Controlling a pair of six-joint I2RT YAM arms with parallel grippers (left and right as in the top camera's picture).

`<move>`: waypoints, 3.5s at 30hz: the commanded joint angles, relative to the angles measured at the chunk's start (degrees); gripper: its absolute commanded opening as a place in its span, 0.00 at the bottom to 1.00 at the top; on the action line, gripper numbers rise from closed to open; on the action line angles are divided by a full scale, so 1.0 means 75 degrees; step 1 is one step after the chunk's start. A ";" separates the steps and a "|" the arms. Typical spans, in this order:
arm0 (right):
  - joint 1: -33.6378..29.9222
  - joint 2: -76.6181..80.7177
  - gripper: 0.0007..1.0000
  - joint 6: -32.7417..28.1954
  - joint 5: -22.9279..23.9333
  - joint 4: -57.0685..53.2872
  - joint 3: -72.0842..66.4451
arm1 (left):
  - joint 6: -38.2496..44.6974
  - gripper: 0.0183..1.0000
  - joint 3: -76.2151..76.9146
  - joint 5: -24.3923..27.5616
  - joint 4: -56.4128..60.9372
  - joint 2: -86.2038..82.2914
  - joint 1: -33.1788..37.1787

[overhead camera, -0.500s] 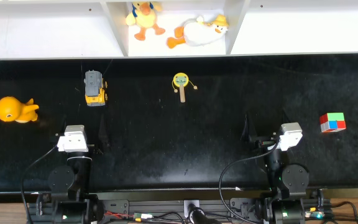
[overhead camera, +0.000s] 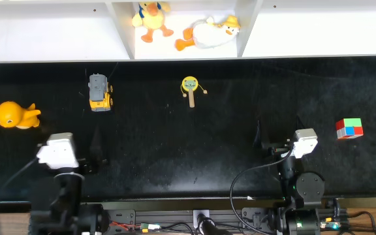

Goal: Store Toys

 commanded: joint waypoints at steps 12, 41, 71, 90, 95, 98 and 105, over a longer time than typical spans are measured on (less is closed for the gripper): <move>0.0041 -0.0058 1.00 0.0032 -0.0032 0.0035 -0.0105 | 0.0187 0.99 0.2678 0.2489 -0.1629 0.3902 0.3351; 0.0041 -0.0058 0.99 0.0032 -0.0032 0.0035 -0.0102 | 0.4564 1.00 0.1539 0.3200 0.1119 0.6712 0.7093; 0.0041 -0.0058 1.00 0.0032 -0.0032 0.0035 -0.0105 | 0.3748 1.00 0.1542 0.3308 0.3998 0.9031 0.6656; 0.0041 -0.0058 1.00 0.0032 -0.0032 0.0035 -0.0102 | 0.3722 0.28 0.1542 0.4226 0.4167 0.9095 0.6647; 0.0041 -0.0058 1.00 0.0032 -0.0032 0.0035 -0.0105 | 0.3314 0.22 0.1542 0.4651 0.3960 0.8655 0.6633; 0.0041 -0.0058 1.00 0.0032 -0.0032 0.0035 -0.0105 | 0.2961 0.21 0.1545 0.4645 0.3923 0.8192 0.6633; 0.0041 -0.0058 0.99 0.0032 -0.0032 0.0035 -0.0105 | 0.2206 0.23 0.2401 0.4030 0.2821 0.7589 0.6438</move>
